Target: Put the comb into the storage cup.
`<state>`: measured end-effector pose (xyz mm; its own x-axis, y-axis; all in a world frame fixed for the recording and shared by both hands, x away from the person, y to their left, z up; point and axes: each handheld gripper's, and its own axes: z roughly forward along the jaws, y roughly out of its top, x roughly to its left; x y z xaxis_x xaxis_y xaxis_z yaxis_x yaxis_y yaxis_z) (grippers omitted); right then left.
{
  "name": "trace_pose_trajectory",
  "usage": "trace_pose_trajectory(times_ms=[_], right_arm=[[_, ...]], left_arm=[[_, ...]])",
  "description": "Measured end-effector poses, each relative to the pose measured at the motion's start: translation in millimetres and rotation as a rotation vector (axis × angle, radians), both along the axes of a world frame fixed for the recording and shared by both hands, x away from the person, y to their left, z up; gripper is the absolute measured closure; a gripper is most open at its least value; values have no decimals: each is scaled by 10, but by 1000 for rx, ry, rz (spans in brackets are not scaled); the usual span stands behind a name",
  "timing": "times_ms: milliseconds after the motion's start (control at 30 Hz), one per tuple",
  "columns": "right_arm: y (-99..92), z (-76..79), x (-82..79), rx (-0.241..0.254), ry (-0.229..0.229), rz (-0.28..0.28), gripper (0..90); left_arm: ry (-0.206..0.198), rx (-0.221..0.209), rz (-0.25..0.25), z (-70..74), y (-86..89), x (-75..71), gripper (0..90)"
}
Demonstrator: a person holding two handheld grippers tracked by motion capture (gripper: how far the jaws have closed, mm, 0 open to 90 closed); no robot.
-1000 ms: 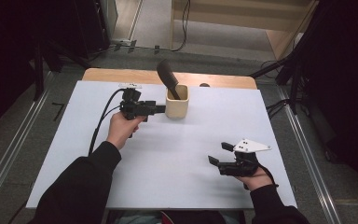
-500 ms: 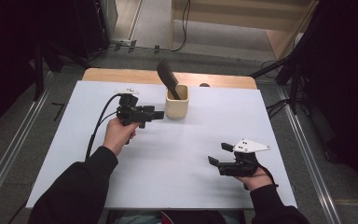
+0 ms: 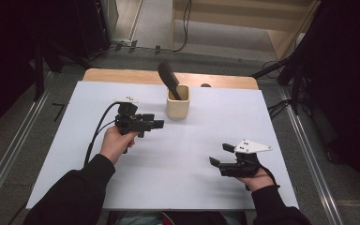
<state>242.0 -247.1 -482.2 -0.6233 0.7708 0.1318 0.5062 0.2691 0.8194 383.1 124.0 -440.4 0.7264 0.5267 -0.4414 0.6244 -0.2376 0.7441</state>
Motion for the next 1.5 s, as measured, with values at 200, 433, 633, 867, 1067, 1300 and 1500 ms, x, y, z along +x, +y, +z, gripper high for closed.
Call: trace_pose_trajectory(times_ms=[200, 433, 633, 867, 1067, 1300, 1500], right_arm=[[-3, -1, 1, 0, 3, -2, 214], [-4, -3, 3, -2, 2, -1, 215], [-5, -3, 3, -2, 3, -1, 215], [-7, -2, 3, 0, 5, -3, 215], [-6, -5, 5, 0, 5, 0, 215], [-4, -12, 11, -5, 5, 3, 214], [-9, -14, 14, -7, 7, 1, 214]], left_arm=[[-1, 10, -11, -5, 27, -75, 297], [1, 15, -22, -18, 59, -157, 297], [6, 27, -24, -37, 88, -215, 297], [2, 26, -25, -30, 112, -283, 297], [-6, 25, -37, -21, 124, -354, 297], [-12, 35, -46, -20, 146, -431, 297], [-2, 40, -43, -20, 178, -479, 296]])
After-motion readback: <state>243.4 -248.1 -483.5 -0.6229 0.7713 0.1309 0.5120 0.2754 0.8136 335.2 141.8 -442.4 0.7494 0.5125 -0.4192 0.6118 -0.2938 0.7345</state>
